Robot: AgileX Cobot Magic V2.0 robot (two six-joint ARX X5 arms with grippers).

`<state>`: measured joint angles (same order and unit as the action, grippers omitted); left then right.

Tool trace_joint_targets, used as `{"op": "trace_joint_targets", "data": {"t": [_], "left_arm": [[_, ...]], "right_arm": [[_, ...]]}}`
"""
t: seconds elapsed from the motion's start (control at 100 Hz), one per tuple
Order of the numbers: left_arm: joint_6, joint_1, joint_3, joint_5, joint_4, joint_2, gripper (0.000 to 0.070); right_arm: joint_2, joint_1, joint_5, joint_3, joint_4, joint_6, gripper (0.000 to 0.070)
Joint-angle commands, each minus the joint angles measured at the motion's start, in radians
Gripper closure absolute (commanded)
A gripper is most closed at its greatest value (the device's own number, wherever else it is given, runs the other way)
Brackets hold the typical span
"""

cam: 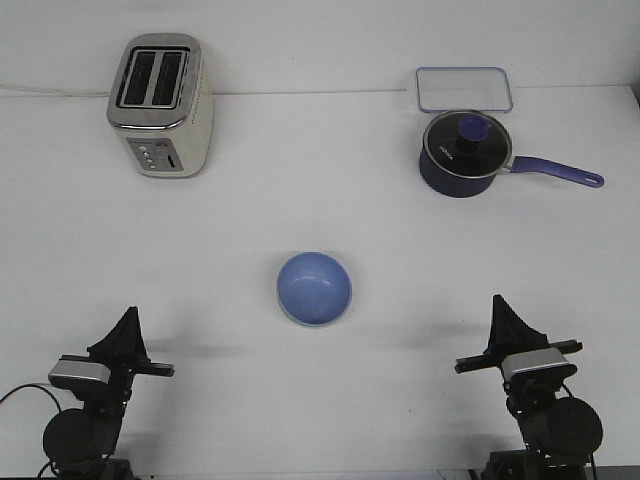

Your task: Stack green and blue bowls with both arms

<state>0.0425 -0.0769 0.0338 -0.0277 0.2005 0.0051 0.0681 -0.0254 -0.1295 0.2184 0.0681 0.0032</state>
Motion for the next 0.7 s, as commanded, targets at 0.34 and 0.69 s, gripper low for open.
{"op": "trace_joint_targets", "data": {"t": [0.34, 0.69], "left_arm": [[-0.008, 0.0, -0.02, 0.003, 0.01, -0.002, 0.0689], [-0.008, 0.0, -0.02, 0.003, 0.01, -0.002, 0.0689]], "right_arm": [[-0.067, 0.001, 0.003, -0.109, -0.024, -0.003, 0.07], [-0.067, 0.001, 0.003, -0.196, -0.102, 0.0, 0.07]]}}
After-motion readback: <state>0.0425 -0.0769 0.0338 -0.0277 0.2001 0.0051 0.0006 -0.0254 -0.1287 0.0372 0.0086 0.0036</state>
